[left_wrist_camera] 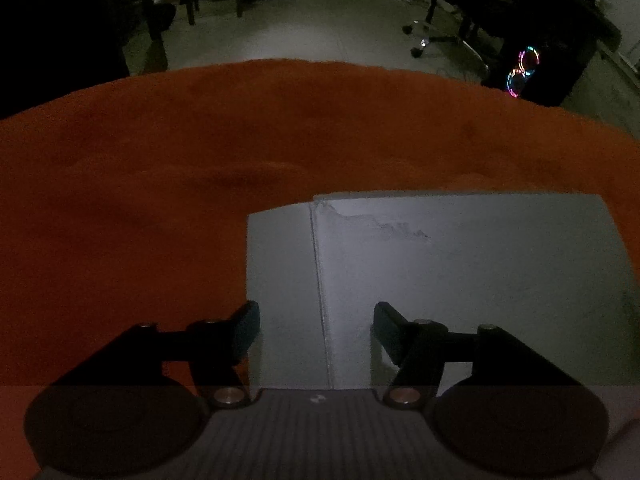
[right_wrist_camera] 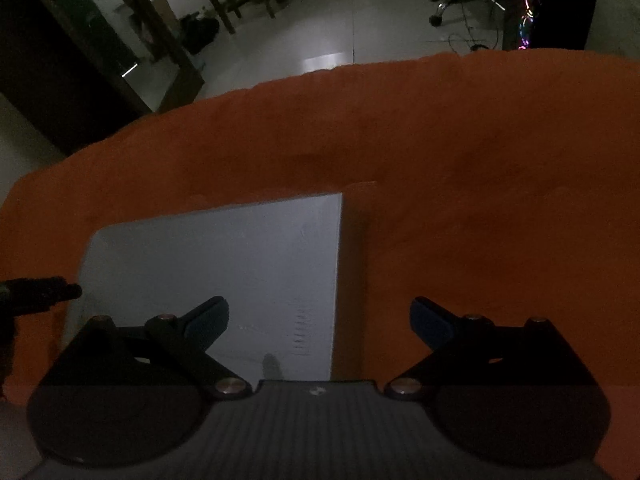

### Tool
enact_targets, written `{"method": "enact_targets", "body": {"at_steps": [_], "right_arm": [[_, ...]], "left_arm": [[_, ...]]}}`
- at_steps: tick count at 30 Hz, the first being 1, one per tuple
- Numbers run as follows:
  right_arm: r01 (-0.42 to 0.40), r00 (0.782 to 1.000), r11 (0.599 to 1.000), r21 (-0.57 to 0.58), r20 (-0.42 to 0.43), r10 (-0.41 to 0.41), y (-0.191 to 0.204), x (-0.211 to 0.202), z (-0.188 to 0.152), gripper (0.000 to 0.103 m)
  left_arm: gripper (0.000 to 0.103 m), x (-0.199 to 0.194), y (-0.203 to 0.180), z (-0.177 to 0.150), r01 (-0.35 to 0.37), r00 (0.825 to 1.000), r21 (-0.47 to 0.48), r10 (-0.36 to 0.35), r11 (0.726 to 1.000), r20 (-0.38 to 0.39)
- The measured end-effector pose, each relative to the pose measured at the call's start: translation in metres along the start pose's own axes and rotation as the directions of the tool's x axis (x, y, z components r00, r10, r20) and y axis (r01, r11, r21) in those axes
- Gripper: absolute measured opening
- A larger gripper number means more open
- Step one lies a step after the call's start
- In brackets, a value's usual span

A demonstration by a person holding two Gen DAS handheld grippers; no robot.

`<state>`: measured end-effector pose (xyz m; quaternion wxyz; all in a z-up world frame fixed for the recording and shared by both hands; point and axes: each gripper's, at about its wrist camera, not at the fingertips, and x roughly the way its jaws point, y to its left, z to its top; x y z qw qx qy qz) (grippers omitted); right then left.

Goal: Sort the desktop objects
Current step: 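Grasp the edges of the white lid with both grippers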

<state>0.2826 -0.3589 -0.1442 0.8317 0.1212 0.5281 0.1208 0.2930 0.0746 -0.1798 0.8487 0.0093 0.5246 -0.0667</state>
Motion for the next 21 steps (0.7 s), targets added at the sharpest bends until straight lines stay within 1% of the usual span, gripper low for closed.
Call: {"method": "enact_targets", "body": {"at_steps": [2,4,6,9,10,12,15,17,18,20,21], "right_arm": [[-0.002,1.000,1.000,-0.003,-0.008,0.002,0.001,0.004,-0.001,0.100],[-0.009,1.000,1.000,-0.001,-0.020,0.009,0.002,0.008,-0.003,0.100],[-0.024,0.999,1.000,0.005,-0.043,0.024,0.004,0.012,-0.006,0.100],[-0.037,0.996,0.999,0.015,-0.077,0.038,0.008,0.018,-0.009,0.100],[-0.044,0.995,0.999,0.016,-0.088,0.045,0.009,0.020,-0.011,0.100],[-0.051,0.993,0.999,0.015,-0.106,0.052,0.013,0.025,-0.015,0.100],[-0.044,0.992,0.999,0.006,-0.118,0.045,0.020,0.032,-0.020,0.103],[-0.017,0.994,1.000,-0.021,-0.112,0.015,0.027,0.034,-0.022,0.103],[-0.001,0.994,0.999,-0.038,-0.112,-0.003,0.031,0.034,-0.022,0.103],[0.010,0.993,0.999,-0.050,-0.115,-0.016,0.035,0.034,-0.021,0.103],[0.006,0.993,0.999,-0.040,-0.116,-0.011,0.035,0.033,-0.020,0.103]], "left_arm": [[0.062,0.004,-0.001,-0.001,-0.004,1.000,0.003,0.004,1.000,-0.008],[0.066,0.005,0.001,-0.001,-0.006,1.000,-0.006,0.006,1.000,-0.009],[0.069,0.005,0.004,-0.001,-0.010,1.000,-0.025,0.009,1.000,-0.016],[0.084,0.006,0.010,0.000,-0.026,0.999,-0.057,0.024,0.998,-0.030],[0.084,0.006,0.012,0.000,-0.028,0.999,-0.073,0.025,0.997,-0.037],[0.083,0.008,0.019,-0.002,0.004,0.999,-0.117,-0.010,0.993,-0.049],[0.083,0.013,0.024,-0.004,0.069,0.994,-0.145,-0.080,0.987,-0.070],[0.083,0.016,0.024,-0.004,0.093,0.992,-0.137,-0.103,0.986,-0.074],[0.084,0.016,0.023,-0.004,0.092,0.992,-0.130,-0.102,0.987,-0.075],[0.086,0.017,0.025,-0.003,0.100,0.991,-0.135,-0.111,0.986,-0.080],[0.089,0.017,0.028,-0.003,0.114,0.988,-0.147,-0.127,0.983,-0.084]]}}
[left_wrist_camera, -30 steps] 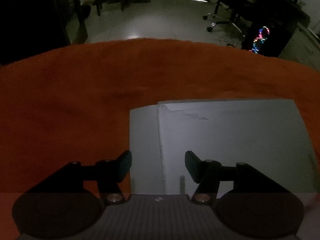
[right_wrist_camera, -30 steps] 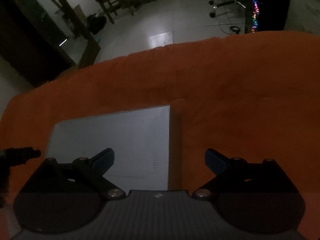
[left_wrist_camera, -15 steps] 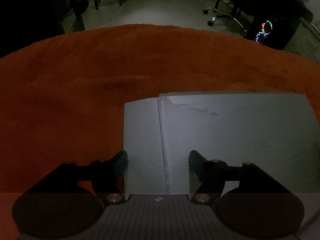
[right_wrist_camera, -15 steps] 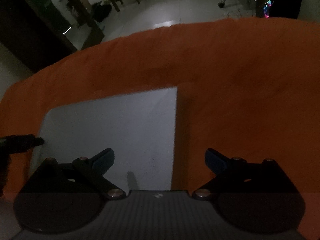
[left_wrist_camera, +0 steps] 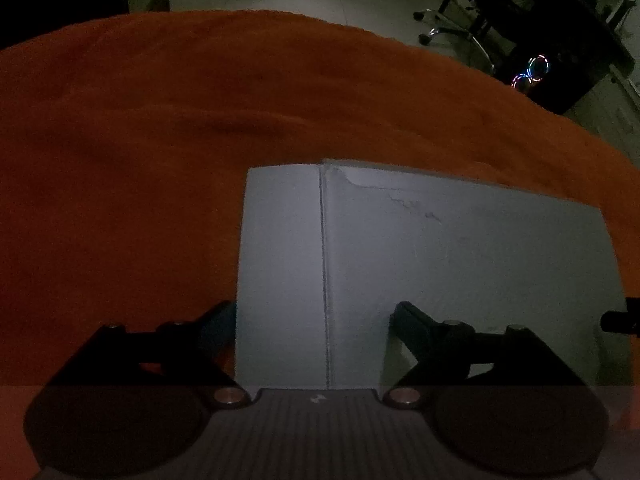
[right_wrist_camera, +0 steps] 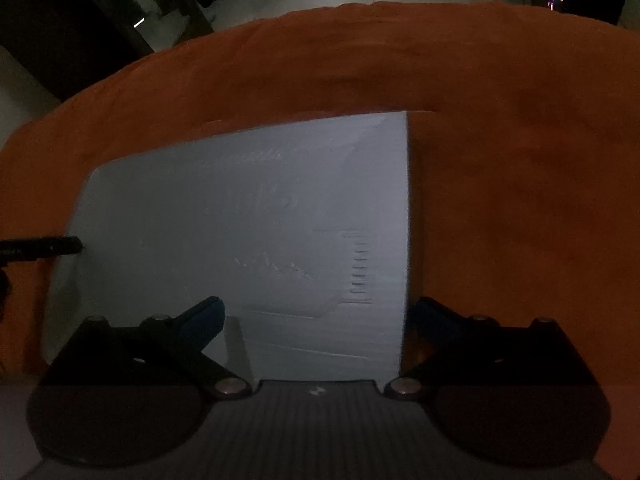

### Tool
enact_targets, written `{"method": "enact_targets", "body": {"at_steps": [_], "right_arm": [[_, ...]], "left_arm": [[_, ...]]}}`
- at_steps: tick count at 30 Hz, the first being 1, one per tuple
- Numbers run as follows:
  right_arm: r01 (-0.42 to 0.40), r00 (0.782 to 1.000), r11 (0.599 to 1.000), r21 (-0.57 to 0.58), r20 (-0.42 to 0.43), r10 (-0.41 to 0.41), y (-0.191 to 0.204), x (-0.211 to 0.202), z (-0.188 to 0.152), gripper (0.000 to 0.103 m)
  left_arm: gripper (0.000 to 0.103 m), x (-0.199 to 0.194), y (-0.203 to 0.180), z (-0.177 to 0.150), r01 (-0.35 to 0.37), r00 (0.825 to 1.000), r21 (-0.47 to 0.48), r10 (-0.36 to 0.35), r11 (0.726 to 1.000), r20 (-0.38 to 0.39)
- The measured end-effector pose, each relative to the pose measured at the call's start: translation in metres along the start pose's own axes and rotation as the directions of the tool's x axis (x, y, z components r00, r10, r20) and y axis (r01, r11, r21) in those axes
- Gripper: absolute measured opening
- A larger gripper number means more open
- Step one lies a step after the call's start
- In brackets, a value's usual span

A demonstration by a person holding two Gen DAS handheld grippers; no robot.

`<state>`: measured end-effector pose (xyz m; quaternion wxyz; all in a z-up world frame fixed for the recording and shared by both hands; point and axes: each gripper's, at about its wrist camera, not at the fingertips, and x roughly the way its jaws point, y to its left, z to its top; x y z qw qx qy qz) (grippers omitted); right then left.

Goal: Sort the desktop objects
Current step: 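Grasp the edges of the white lid with both grippers, then lift the white lid with both grippers and carry it over the box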

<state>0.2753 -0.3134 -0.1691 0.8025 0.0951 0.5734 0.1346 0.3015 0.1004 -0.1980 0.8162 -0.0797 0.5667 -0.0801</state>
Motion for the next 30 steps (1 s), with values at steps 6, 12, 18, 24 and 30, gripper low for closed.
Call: {"method": "enact_targets", "body": {"at_steps": [6,12,18,24,30], "right_arm": [[-0.101,0.995,0.993,0.069,0.005,0.101,-0.010,-0.003,0.005,0.103],[-0.088,0.996,0.996,-0.024,-0.024,0.088,0.007,0.007,0.007,0.103],[-0.092,0.996,0.996,-0.005,-0.013,0.092,0.006,0.008,0.012,0.103],[-0.091,0.996,0.996,0.001,0.006,0.091,0.010,-0.001,0.010,0.103],[-0.082,0.996,0.996,-0.032,0.038,0.084,0.026,-0.030,0.018,0.103]], "left_arm": [[0.102,0.003,0.013,0.002,0.092,0.996,-0.092,-0.094,0.991,-0.011],[0.103,0.006,0.012,0.005,0.152,0.988,-0.116,-0.155,0.982,-0.019],[0.103,0.010,-0.001,0.009,0.089,0.995,-0.077,-0.093,0.993,-0.043],[0.097,-0.004,-0.021,0.017,0.056,0.998,-0.013,-0.056,0.998,-0.030],[0.096,-0.027,-0.027,0.023,0.047,0.999,-0.010,-0.047,0.999,-0.020]]}}
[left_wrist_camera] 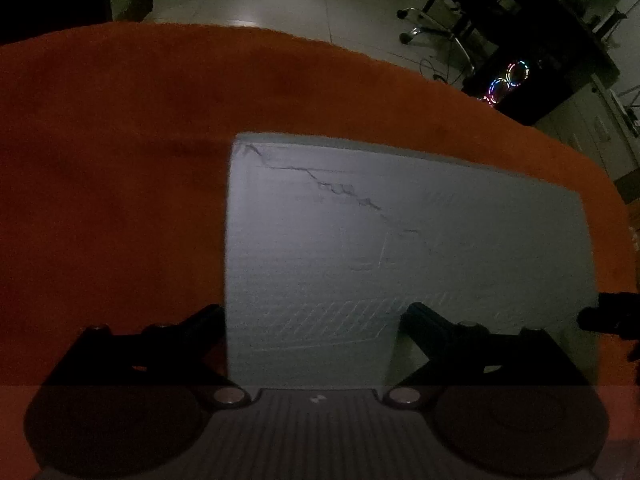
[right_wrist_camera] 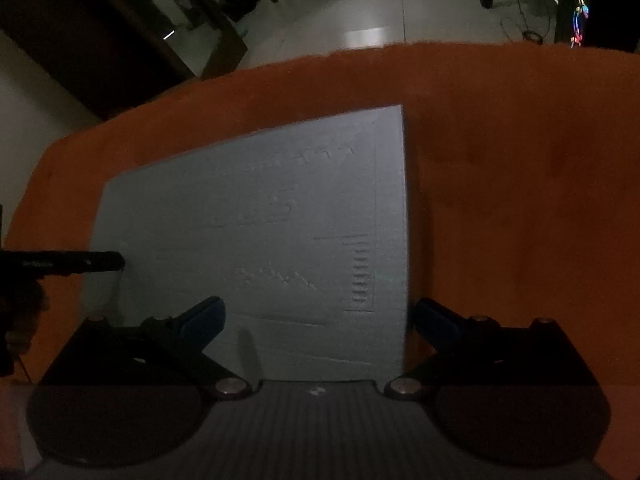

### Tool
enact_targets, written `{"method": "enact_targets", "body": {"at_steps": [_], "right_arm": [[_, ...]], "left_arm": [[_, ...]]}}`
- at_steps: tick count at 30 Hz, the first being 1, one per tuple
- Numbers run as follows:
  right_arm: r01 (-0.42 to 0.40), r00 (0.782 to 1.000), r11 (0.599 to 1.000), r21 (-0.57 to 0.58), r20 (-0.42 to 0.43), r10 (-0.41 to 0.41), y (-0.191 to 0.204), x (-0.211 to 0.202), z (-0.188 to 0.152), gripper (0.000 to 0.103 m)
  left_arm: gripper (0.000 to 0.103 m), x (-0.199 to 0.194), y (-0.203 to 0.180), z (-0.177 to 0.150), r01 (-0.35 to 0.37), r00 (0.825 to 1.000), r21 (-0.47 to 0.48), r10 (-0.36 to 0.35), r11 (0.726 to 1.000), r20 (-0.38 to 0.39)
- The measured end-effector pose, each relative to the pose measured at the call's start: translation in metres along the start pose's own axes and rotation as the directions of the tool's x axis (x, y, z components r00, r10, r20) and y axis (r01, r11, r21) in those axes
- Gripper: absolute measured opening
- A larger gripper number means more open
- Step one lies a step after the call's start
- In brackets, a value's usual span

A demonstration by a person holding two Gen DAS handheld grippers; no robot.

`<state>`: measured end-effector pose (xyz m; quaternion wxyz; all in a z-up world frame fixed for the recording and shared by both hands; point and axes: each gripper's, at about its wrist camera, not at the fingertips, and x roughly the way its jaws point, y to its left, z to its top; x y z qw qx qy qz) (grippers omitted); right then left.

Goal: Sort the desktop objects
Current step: 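Lift the white lid with both grippers and carry it over the box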

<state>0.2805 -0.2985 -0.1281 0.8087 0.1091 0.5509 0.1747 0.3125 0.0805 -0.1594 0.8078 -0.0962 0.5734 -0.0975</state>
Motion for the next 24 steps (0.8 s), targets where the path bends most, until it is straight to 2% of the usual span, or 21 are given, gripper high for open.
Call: {"method": "enact_targets", "body": {"at_steps": [4,16,24], "right_arm": [[0.028,0.999,1.000,-0.008,0.040,-0.028,0.013,-0.019,0.003,0.103],[0.025,0.991,0.999,0.035,0.132,-0.029,0.039,-0.091,0.009,0.103],[-0.033,0.991,0.985,0.171,0.135,0.010,0.032,-0.114,0.011,0.103]], "left_arm": [[0.096,-0.019,-0.011,0.001,-0.009,1.000,0.006,0.009,1.000,0.020],[0.096,-0.097,-0.028,0.000,0.010,0.993,0.014,-0.011,1.000,0.115],[0.095,-0.125,-0.028,-0.006,0.038,0.988,-0.034,-0.032,0.999,0.152]]}}
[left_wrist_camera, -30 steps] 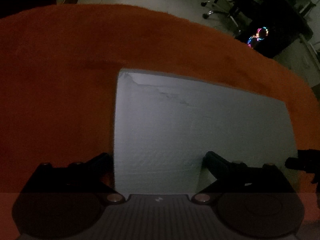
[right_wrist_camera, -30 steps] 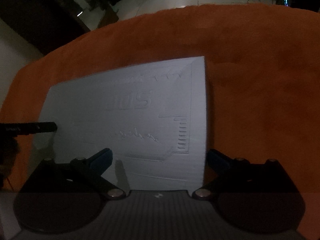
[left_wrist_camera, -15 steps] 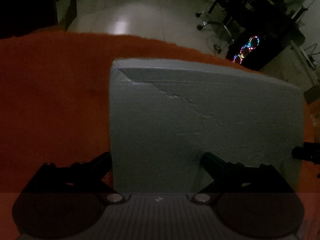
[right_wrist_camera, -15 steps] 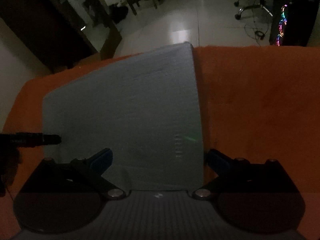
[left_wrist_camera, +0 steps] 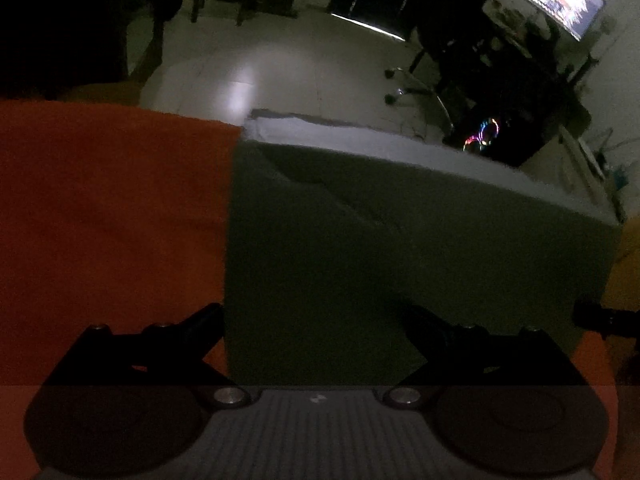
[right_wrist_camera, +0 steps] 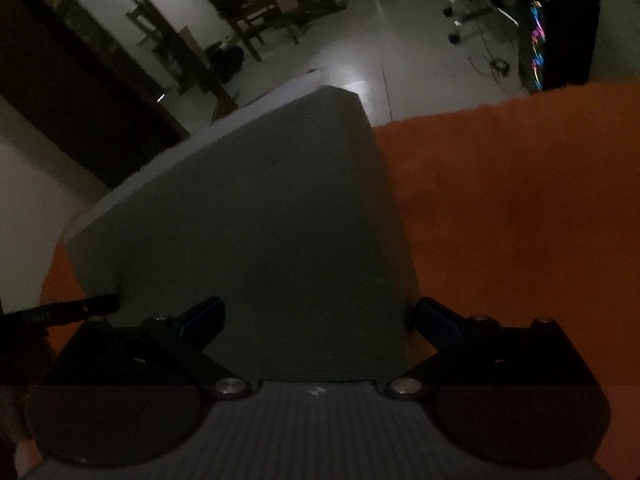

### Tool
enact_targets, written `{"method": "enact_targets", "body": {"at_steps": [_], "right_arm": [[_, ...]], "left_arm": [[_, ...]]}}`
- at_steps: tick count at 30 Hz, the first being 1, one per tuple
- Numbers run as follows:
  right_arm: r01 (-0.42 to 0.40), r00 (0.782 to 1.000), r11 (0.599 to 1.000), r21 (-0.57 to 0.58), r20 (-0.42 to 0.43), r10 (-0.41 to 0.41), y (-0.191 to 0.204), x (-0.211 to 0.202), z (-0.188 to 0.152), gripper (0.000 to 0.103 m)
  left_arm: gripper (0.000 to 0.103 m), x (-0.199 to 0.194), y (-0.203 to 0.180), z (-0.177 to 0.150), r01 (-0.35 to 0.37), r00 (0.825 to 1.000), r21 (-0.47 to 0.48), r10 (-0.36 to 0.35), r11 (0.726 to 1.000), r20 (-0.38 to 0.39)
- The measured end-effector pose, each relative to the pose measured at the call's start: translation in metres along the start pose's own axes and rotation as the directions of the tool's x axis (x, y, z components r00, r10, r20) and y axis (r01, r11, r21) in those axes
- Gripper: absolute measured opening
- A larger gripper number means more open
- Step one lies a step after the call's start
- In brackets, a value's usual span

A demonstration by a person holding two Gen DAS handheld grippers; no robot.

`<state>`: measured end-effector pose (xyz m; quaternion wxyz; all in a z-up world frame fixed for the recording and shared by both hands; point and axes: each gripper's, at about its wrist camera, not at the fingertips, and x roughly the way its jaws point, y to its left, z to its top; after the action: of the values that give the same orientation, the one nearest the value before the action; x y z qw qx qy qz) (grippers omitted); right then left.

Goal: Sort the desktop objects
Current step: 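Lift the white lid with both grippers and carry it over the box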

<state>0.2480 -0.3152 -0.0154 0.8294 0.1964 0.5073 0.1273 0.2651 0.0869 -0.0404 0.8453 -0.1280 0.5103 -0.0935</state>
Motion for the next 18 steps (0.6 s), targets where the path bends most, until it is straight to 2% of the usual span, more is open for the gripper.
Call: {"method": "enact_targets", "body": {"at_steps": [7,18], "right_arm": [[0.001,1.000,0.998,0.061,-0.003,-0.001,-0.002,-0.014,0.002,0.103],[-0.019,0.997,1.000,0.019,0.077,0.017,0.037,-0.064,-0.004,0.103]], "left_arm": [[0.095,-0.021,-0.002,-0.001,-0.004,1.000,0.009,0.003,1.000,0.019],[0.096,-0.076,-0.003,-0.003,0.015,0.993,-0.033,-0.011,0.999,0.120]]}}
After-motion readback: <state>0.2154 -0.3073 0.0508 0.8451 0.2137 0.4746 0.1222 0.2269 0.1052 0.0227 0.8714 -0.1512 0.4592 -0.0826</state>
